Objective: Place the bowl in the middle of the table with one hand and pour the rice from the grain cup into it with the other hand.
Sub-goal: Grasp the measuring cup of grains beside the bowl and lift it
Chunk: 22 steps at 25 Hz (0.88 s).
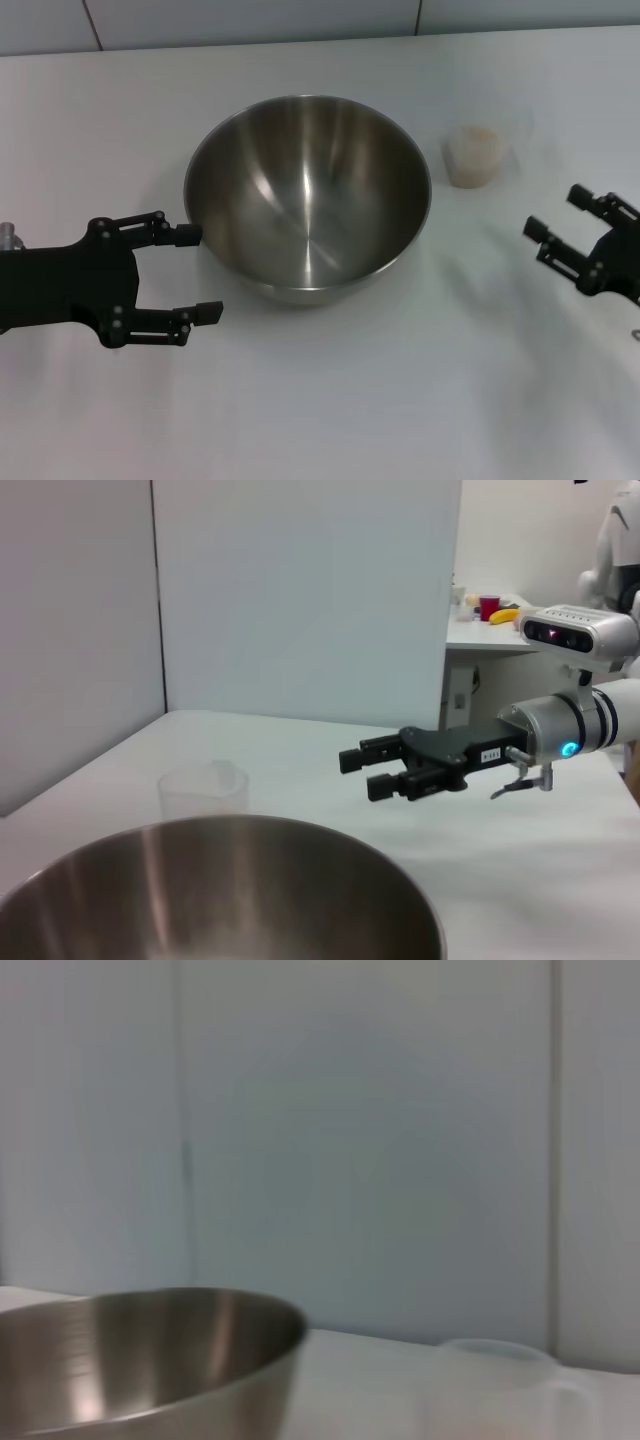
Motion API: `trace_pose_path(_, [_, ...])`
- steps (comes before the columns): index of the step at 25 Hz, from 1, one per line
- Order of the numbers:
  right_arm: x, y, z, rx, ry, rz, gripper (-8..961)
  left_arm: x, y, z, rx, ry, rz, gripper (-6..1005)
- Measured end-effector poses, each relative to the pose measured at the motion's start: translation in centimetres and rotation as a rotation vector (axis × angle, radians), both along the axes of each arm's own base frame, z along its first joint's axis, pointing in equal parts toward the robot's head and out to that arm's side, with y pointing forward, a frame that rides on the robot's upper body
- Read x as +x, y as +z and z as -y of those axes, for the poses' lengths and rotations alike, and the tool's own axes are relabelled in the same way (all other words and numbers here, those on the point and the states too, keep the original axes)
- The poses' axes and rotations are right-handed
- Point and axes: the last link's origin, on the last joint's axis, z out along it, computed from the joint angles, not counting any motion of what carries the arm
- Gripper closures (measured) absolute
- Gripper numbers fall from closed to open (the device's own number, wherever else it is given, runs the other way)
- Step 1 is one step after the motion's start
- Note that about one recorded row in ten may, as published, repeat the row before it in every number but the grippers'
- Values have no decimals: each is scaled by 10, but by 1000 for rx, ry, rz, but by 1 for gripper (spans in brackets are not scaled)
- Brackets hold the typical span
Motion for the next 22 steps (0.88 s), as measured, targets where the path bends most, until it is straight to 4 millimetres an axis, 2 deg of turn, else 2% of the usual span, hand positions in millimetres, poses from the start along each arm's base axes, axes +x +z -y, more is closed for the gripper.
trace_pose_path(9, [10, 6, -25, 76, -123, 8, 237, 3, -4, -5, -12, 6, 2, 140])
trace_pose_path(22, [11, 15, -52, 144, -194, 6, 237, 3, -5, -7, -5, 11, -10, 139])
